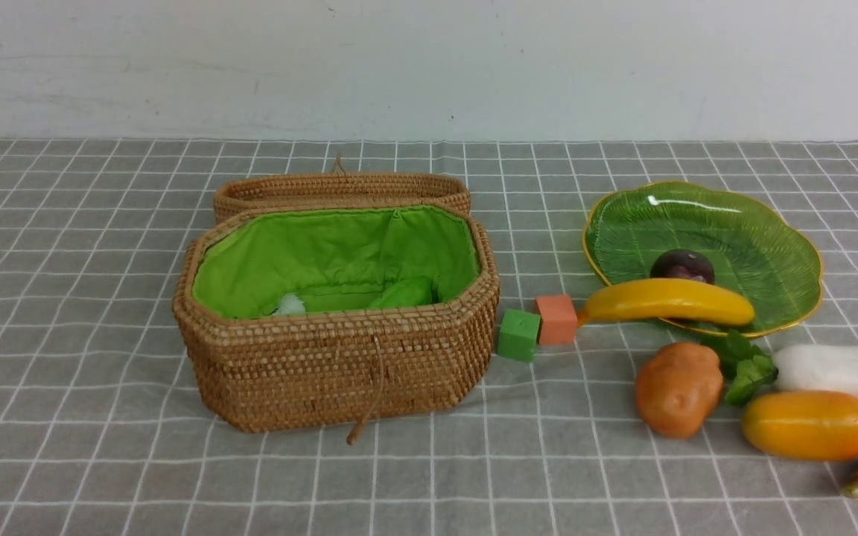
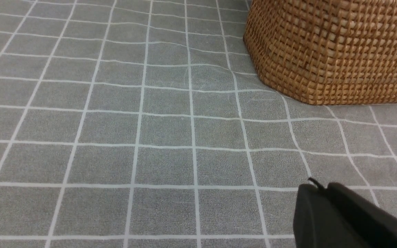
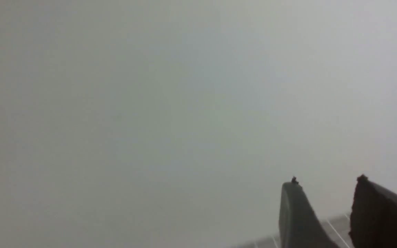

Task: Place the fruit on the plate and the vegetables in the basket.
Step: Use the right arm to grab a mango and put it into the right plate

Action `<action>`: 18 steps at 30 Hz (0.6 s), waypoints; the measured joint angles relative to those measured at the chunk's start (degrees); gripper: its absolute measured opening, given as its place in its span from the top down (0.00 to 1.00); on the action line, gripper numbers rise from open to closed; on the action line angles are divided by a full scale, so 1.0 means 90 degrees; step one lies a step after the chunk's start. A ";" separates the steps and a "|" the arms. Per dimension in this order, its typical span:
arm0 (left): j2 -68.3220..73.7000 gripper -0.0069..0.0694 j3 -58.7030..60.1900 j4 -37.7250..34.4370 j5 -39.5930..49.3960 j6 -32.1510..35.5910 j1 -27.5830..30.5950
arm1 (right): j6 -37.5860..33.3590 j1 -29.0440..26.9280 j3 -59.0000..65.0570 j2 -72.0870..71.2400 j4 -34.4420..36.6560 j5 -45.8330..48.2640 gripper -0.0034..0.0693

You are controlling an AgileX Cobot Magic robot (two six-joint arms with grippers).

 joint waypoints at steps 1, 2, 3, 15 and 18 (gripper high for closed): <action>0.0000 0.87 0.0000 0.0000 0.0000 0.0000 0.0000 | -0.0057 0.0000 -0.0065 0.0257 -0.0133 0.0152 0.62; 0.0000 0.87 0.0000 0.0007 0.0000 0.0000 0.0000 | -0.0116 0.0000 -0.0099 0.0673 -0.0368 0.0323 0.62; 0.0000 0.86 0.0000 0.0013 0.0000 0.0000 0.0000 | -0.0122 0.0000 -0.0099 0.0890 -0.0435 0.0395 0.62; 0.0000 0.84 0.0000 0.0036 0.0000 0.0000 0.0000 | -0.1176 0.0000 -0.1265 0.3528 0.0433 0.3172 0.53; 0.0000 0.84 0.0000 0.0044 0.0000 0.0000 0.0000 | -0.1989 0.0077 -0.1811 0.4126 0.0875 0.3678 0.41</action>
